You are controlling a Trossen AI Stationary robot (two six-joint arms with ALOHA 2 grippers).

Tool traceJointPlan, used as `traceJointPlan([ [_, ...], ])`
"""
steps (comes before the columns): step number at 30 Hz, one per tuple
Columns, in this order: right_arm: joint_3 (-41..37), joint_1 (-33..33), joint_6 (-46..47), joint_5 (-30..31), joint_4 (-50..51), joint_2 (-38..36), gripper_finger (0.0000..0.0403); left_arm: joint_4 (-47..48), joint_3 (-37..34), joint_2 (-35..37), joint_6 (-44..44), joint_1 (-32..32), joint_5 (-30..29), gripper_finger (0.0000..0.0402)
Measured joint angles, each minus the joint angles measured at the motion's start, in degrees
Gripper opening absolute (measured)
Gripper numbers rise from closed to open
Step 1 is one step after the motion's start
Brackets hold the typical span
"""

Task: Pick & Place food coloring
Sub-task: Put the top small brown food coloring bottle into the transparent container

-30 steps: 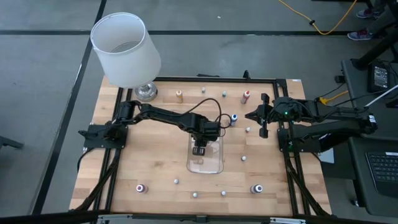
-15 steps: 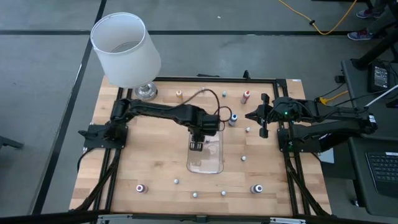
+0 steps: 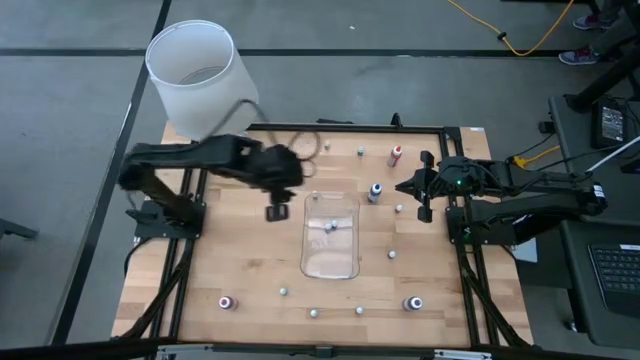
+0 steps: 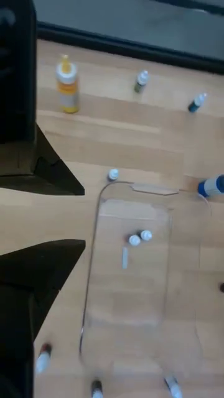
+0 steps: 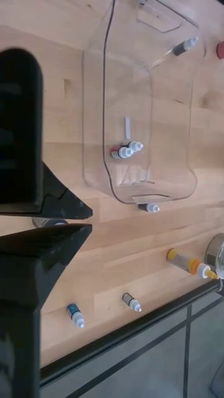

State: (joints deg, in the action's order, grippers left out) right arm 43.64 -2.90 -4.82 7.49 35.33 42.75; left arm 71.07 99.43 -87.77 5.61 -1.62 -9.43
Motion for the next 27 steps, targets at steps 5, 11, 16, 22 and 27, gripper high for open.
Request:
traceJointPlan([
  [5,0.0,0.0,-0.07,0.0,-0.02,-0.01,0.0028,-1.3,-5.6,8.13,6.9,-5.37,-0.32,0.012],
  [11,0.0,0.0,-0.15,-0.01,-0.08,-0.01,0.0028,-4.48,-6.09,9.27,10.82,-17.27,-6.13,0.0116],
  [16,0.0,0.0,-0.17,0.0,-0.15,-0.01,0.0028,-4.58,-6.09,9.29,12.42,-23.34,-13.05,0.0105],
  [22,0.0,0.0,-0.17,0.0,-0.31,-0.01,0.0028,-4.46,-6.09,9.29,3.7,-21.6,-13.36,0.0096],
  [27,0.0,0.0,-0.17,0.0,-0.31,-0.01,0.0028,-5.92,-6.09,9.28,0.25,-11.52,-11.74,0.0093],
])
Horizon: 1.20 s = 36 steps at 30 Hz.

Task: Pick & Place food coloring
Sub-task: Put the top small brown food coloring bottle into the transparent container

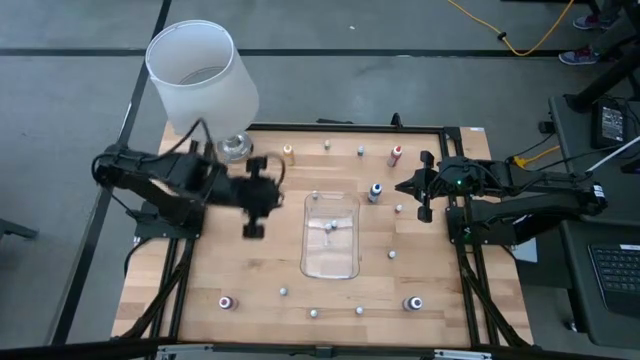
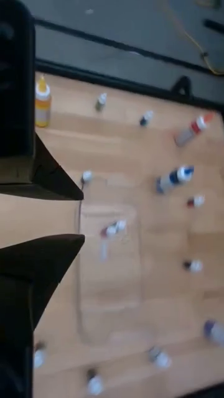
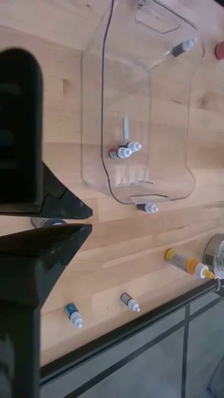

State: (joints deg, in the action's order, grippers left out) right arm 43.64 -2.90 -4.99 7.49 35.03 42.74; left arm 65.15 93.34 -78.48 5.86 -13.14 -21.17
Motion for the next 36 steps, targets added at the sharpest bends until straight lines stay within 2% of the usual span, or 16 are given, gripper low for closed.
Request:
traceJointPlan([
  [6,0.0,0.0,0.0,0.0,0.03,0.0,0.0028,-7.13,0.09,-3.87,3.33,14.02,9.04,0.0093],
  [11,0.0,0.0,-0.02,0.0,0.09,0.01,0.0028,-12.47,0.09,-9.42,12.85,21.71,11.39,0.0093],
  [14,0.0,0.0,-0.12,0.0,0.15,0.0,0.0028,-13.44,0.09,-12.97,18.3,25.06,14.69,0.0093],
  [19,0.0,0.0,-1.66,0.0,0.31,0.0,0.0028,-14.3,0.07,-19.04,23.96,27.76,18.27,0.0093],
  [26,0.0,0.0,-1.68,0.0,1.45,0.0,0.0028,-14.6,0.04,-26.54,30.81,29.2,18.71,0.0093],
  [36,0.0,0.0,-4.55,0.0,4.35,-0.17,0.0028,-14.29,0.04,-31.75,39.84,32.02,26.33,0.0094],
])
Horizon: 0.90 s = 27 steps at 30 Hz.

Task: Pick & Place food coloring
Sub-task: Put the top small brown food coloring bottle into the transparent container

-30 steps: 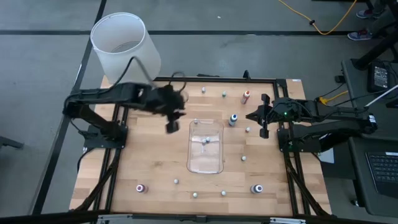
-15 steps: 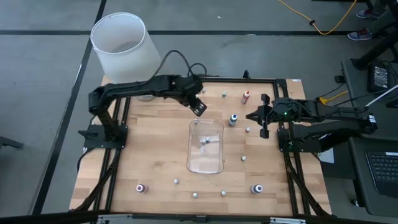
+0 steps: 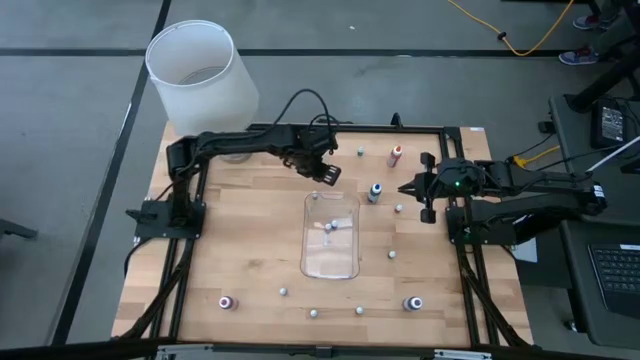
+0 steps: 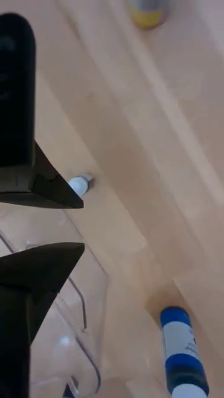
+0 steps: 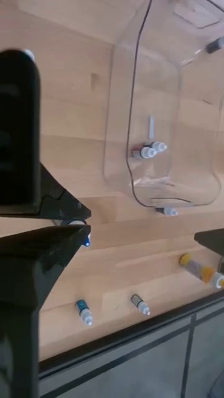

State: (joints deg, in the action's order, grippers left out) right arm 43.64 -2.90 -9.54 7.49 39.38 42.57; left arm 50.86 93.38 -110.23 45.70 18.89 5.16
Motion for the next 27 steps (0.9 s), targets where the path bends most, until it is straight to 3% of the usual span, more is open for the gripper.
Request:
traceJointPlan([
  [4,0.0,0.02,-0.17,0.0,0.0,0.0,0.0028,1.88,0.0,-0.55,0.22,0.96,2.8,0.0104],
  [19,0.0,0.02,0.0,0.0,-0.07,0.04,0.0028,3.79,0.0,-0.74,-0.96,1.32,-1.14,0.0206],
  [27,0.0,0.02,0.02,0.02,-0.07,0.04,0.0028,3.79,0.0,-0.74,3.26,-0.37,-4.43,0.0222],
])
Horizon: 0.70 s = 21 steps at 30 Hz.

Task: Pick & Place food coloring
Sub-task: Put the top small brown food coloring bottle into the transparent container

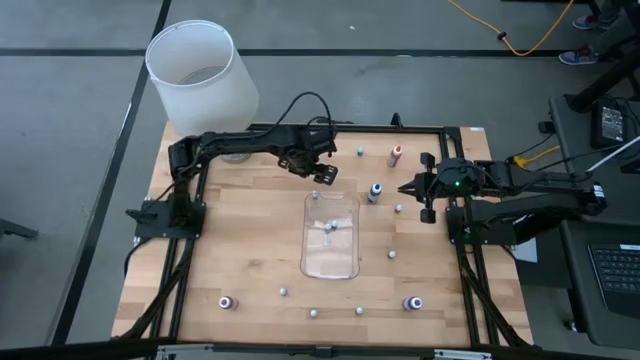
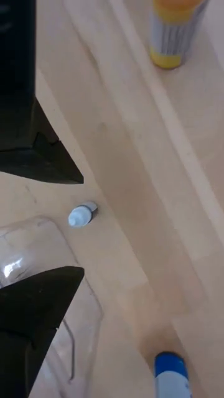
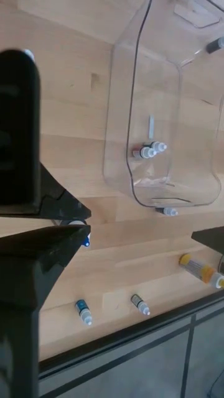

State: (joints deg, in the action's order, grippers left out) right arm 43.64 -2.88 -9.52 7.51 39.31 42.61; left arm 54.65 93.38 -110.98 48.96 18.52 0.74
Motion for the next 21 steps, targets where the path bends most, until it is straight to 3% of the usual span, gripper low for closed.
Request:
traceJointPlan([
  [21,0.0,0.0,-2.78,0.05,1.05,0.0,0.0028,-0.63,-0.03,-3.8,4.34,-3.14,-3.78,0.0219],
])
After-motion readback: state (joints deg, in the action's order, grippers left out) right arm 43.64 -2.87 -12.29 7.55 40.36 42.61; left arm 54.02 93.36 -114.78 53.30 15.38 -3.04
